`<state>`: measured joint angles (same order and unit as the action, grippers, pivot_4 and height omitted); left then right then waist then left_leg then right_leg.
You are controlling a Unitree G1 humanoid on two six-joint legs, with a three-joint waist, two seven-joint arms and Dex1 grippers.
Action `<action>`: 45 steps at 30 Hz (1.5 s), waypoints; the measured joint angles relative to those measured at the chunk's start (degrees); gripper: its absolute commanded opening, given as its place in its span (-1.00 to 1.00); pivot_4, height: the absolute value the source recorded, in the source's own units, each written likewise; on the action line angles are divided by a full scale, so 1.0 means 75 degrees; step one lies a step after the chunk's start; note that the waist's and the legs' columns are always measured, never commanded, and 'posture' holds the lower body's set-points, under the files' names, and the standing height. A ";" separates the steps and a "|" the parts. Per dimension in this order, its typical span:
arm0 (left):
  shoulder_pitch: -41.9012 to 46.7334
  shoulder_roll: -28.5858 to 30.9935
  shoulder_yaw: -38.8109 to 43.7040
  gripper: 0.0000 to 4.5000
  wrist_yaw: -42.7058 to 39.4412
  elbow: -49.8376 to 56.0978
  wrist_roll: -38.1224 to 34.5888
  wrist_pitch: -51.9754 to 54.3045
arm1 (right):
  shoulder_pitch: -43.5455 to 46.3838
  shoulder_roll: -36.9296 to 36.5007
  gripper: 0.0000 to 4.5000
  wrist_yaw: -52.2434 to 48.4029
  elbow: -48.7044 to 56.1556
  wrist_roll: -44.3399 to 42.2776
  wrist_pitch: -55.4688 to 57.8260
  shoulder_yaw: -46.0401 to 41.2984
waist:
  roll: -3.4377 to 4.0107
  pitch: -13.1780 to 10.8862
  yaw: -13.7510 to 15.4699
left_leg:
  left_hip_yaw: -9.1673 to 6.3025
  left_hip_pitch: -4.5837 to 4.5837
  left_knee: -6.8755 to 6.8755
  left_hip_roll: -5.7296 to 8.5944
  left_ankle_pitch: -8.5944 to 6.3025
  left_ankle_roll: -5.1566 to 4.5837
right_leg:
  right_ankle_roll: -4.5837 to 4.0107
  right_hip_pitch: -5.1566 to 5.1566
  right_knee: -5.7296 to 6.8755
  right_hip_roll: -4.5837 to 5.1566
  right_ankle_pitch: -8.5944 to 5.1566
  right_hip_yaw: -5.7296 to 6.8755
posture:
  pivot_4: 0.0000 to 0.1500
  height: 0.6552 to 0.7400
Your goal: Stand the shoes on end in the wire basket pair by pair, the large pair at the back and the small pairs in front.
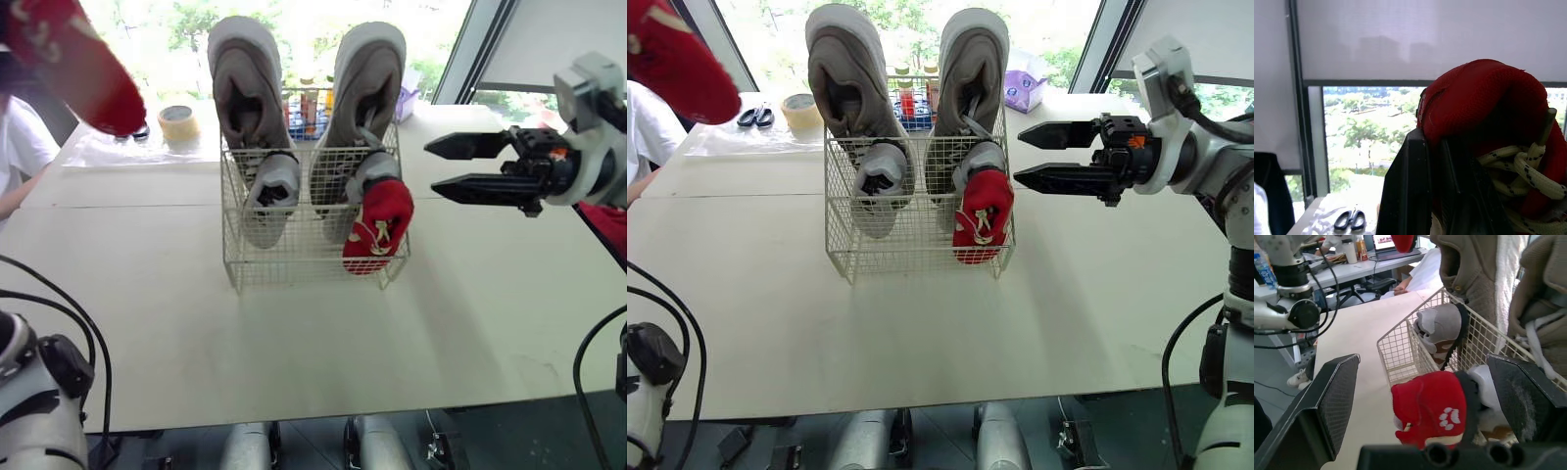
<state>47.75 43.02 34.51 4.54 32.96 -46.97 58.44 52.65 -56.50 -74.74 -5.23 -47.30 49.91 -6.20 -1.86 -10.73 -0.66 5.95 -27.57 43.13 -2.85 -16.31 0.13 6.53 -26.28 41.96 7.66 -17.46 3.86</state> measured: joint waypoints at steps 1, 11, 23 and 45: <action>-0.0084 -0.0183 -0.0119 -0.97 0.0045 0.0302 -0.0171 0.0009 | 0.0093 0.0020 1.00 -0.0041 -0.0173 0.0107 -0.0028 0.0087 | 0.0000 0.0000 0.0005 | -0.0001 0.0003 0.0001 0.0001 -0.0001 -0.0001 | 0.0000 0.0005 0.0001 0.0001 0.0000 0.0000 | 1.00 -0.71; -0.2184 -0.1246 -0.1033 -0.97 0.0108 0.1908 -0.1911 -0.0308 | 0.0492 0.0202 1.00 -0.0350 -0.0996 0.0722 -0.0033 0.0385 | 0.0006 -0.0001 0.0002 | -0.0004 0.0005 0.0005 0.0000 -0.0002 -0.0006 | 0.0000 0.0005 0.0004 -0.0003 0.0000 -0.0003 | 1.00 -0.71; -0.3080 -0.1544 -0.2438 -0.97 -0.0581 0.1594 -0.0207 -0.1929 | 0.0248 0.0152 1.00 -0.0255 -0.0742 0.0714 0.0379 0.0139 | 0.0007 -0.0001 0.0036 | -0.0003 0.0005 0.0011 0.0004 -0.0004 -0.0011 | 0.0000 0.0013 0.0001 -0.0003 0.0000 -0.0001 | 1.00 -0.71; -0.5555 -0.1957 -0.3267 -0.97 -0.1392 0.1892 0.1826 -0.3178 | -0.0085 0.0229 1.00 0.0039 -0.0604 0.0645 0.0603 -0.0225 | 0.0100 0.0052 0.0010 | -0.0010 0.0015 0.0011 0.0000 -0.0029 -0.0054 | -0.0003 0.0022 0.0001 -0.0004 -0.0002 0.0001 | 1.00 -0.71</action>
<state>6.09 28.34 10.00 -5.91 47.15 -33.28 34.61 52.01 -54.78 -74.45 -9.76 -42.46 54.44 -7.89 -1.11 -10.34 -0.58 5.88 -27.45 43.22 -2.85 -16.52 -0.28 6.50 -26.12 41.97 7.63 -17.47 3.86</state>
